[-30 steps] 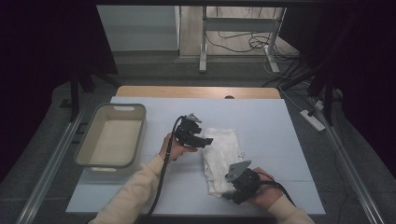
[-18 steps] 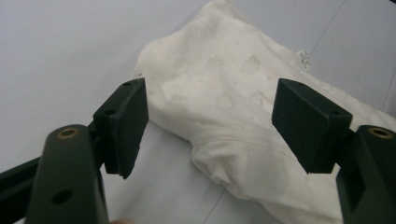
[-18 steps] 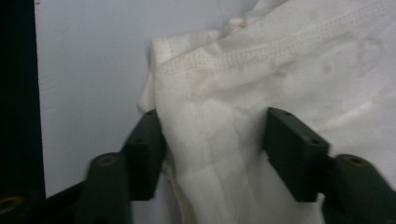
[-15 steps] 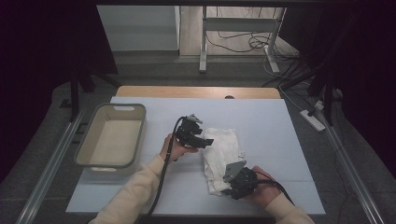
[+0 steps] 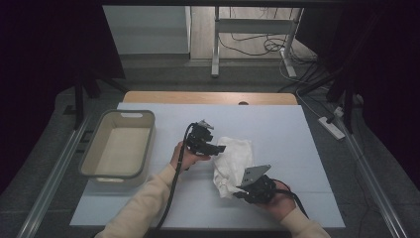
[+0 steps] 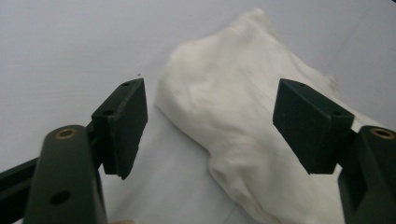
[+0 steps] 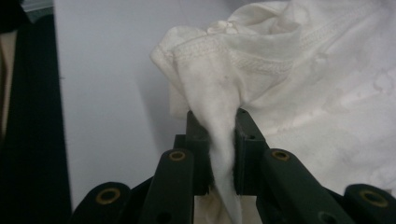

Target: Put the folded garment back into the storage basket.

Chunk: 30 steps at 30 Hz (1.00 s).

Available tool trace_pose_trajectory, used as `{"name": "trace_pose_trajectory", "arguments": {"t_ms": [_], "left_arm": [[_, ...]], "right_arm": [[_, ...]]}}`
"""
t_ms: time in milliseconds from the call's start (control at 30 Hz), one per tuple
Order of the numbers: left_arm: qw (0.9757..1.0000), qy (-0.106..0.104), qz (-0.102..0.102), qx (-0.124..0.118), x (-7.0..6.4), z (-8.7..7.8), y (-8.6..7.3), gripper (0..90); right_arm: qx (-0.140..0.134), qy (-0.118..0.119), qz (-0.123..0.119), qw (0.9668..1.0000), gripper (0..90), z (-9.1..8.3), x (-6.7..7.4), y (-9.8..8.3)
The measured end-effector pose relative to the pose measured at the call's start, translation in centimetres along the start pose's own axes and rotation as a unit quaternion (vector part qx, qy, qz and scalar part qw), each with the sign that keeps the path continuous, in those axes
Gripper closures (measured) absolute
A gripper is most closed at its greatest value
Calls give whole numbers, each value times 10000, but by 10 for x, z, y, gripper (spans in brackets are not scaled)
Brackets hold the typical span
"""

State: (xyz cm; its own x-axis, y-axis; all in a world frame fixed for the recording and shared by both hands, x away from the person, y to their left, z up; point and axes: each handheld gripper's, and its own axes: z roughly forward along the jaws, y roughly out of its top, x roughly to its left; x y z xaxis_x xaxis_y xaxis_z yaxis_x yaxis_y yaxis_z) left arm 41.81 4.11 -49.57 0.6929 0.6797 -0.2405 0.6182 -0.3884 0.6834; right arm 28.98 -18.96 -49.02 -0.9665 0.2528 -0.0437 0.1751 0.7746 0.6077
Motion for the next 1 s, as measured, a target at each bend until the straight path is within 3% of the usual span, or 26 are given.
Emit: {"name": "trace_pose_trajectory", "arguments": {"t_ms": [133,267,367,633,933,1000], "left_arm": [[9998,-86,-153,94,2,12,5,251],[9994,18,-296,172,6,22,11,235],[9992,62,-233,333,7,27,15,235],[9972,-143,-391,625,13,39,11,253],[9955,-545,-379,669,16,42,8,454],[9951,-617,-377,672,16,43,7,544]], "right_arm": [[71,-9,-115,9999,791,2,5,-1],[2,6,-60,10000,791,2,4,-1],[61,10,-93,9999,791,3,4,-2],[115,27,-107,9999,789,5,3,-5],[137,-12,-83,9999,790,6,3,-4],[87,-39,-94,9999,790,4,3,-4]]}}
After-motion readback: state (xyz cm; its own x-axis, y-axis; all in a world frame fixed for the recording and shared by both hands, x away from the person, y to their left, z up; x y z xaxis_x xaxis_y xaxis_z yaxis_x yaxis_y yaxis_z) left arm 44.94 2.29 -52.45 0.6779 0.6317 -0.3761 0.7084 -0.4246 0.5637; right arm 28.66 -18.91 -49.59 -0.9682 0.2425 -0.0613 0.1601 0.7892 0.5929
